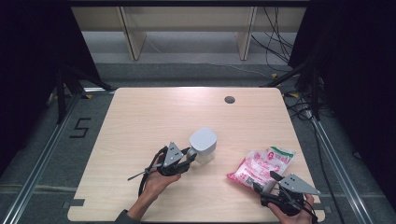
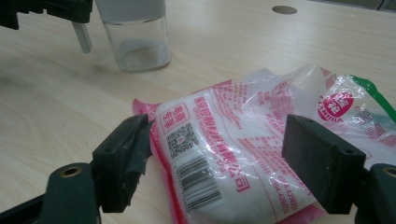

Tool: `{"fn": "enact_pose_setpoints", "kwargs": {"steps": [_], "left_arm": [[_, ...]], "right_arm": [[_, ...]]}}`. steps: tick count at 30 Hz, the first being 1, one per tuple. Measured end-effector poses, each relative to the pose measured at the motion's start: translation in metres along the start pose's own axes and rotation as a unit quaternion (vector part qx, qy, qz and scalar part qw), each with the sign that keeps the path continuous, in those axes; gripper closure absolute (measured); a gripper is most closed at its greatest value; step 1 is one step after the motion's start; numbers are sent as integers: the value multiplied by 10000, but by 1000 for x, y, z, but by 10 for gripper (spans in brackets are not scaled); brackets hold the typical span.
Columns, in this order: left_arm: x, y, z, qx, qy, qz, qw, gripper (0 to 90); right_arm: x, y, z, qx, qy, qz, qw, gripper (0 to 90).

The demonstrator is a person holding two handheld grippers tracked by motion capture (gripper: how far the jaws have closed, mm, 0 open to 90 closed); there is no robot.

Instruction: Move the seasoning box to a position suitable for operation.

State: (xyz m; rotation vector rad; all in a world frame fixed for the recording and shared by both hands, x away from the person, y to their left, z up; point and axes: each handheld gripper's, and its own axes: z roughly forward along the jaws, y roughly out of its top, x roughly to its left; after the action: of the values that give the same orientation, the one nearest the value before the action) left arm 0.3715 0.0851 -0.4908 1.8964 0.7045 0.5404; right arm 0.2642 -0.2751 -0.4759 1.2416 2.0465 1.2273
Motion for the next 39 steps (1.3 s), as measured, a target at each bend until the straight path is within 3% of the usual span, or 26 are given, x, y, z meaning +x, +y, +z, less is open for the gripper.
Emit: {"fn": "enact_pose_setpoints", "kwargs": {"steps": [4, 6, 7, 11, 13, 14, 17, 20, 21, 22, 25, 29, 33, 39], "left_arm": [[8, 1, 2, -9, 207, 171, 9996, 671], [14, -1, 3, -22, 317, 115, 9994, 672], [16, -2, 4, 8, 355, 108, 9993, 672], [23, -6, 10, -45, 305, -252, 9992, 673], [25, -6, 12, -54, 341, -261, 9991, 677], [26, -5, 13, -19, 380, -177, 9991, 679], [28, -5, 15, -53, 314, -177, 9993, 682], [30, -5, 15, -42, 388, -111, 9992, 685], [30, -5, 17, -23, 607, -55, 9981, 687], [30, -5, 19, -31, 684, -90, 9976, 689], [31, -5, 21, -76, 733, -119, 9972, 693], [32, -6, 23, -119, 716, -192, 9972, 698], [35, -7, 24, -180, 682, -140, 9974, 699], [31, -7, 26, -262, 420, -145, 9987, 697]], "right_arm": [[-1, 0, 2, -81, 16, -96, 9999, 247], [-1, 0, 2, -96, 19, -80, 9999, 247], [-2, 0, 2, -113, 48, -181, 9998, 247], [-2, 0, 3, -57, 53, -213, 9997, 247], [1, 0, 2, 2, 33, -86, 10000, 247], [-2, 0, 3, -53, 72, -271, 9996, 247], [-3, 0, 3, -27, 93, -270, 9996, 247], [-2, 0, 3, -43, 89, -242, 9997, 247], [-3, 0, 3, -39, 76, -274, 9996, 247], [-3, 0, 3, -36, 85, -286, 9995, 247], [-2, 0, 3, -56, 94, -237, 9997, 247], [-3, 0, 3, -38, 91, -289, 9995, 247], [-2, 0, 3, -42, 96, -239, 9997, 247], [-3, 0, 4, -47, 87, -289, 9995, 247]]}}
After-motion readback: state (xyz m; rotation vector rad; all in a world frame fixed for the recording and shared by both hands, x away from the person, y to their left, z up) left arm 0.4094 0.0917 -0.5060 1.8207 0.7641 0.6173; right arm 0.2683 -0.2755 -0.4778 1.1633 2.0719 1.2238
